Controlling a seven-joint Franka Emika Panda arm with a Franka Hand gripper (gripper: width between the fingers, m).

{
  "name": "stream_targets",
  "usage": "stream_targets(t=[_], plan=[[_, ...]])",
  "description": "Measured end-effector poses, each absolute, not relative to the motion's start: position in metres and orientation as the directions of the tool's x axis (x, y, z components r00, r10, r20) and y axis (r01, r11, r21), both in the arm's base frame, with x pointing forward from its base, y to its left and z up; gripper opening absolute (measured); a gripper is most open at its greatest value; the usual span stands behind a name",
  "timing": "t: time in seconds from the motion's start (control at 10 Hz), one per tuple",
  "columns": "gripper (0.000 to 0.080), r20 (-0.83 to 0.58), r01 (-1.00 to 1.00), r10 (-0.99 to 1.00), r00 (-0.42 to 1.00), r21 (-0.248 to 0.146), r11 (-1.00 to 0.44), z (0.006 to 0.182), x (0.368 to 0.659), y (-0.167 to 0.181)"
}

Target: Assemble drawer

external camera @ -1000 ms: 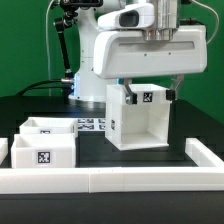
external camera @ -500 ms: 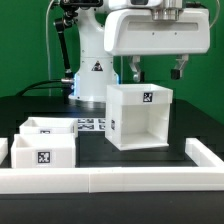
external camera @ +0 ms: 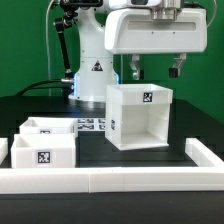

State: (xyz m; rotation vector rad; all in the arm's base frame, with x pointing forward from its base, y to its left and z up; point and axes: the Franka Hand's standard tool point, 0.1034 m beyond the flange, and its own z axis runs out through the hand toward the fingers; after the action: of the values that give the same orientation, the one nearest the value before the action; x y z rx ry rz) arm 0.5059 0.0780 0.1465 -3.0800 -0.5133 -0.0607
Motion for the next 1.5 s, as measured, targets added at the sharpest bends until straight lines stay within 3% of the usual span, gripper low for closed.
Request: stream_targets(t=[0.2,0.4,0.9,1.3,1.4,1.5], plan=[[0.0650,0.031,0.290,0.290,0.957,-0.010,-0.957,0.145,0.496,0.083],[0.0650,0.010,0.257,0.257,0.966,-0.010,-0.966,0.142,0.469,0.094],[0.0650,0.032,0.298,0.298,0.954,-0.012,-0.954,0.112,0.426,0.106],[0.0650,0.024,0.302,0.301,0.953,-0.016,-0.953,0.105,0.421,0.107],[0.0560,0.023,0.302,0.301,0.953,-0.016,-0.953,0.105,0.421,0.107],[0.0374,0.023,0.301,0.301,0.953,-0.016,-0.953,0.105,0.421,0.107]])
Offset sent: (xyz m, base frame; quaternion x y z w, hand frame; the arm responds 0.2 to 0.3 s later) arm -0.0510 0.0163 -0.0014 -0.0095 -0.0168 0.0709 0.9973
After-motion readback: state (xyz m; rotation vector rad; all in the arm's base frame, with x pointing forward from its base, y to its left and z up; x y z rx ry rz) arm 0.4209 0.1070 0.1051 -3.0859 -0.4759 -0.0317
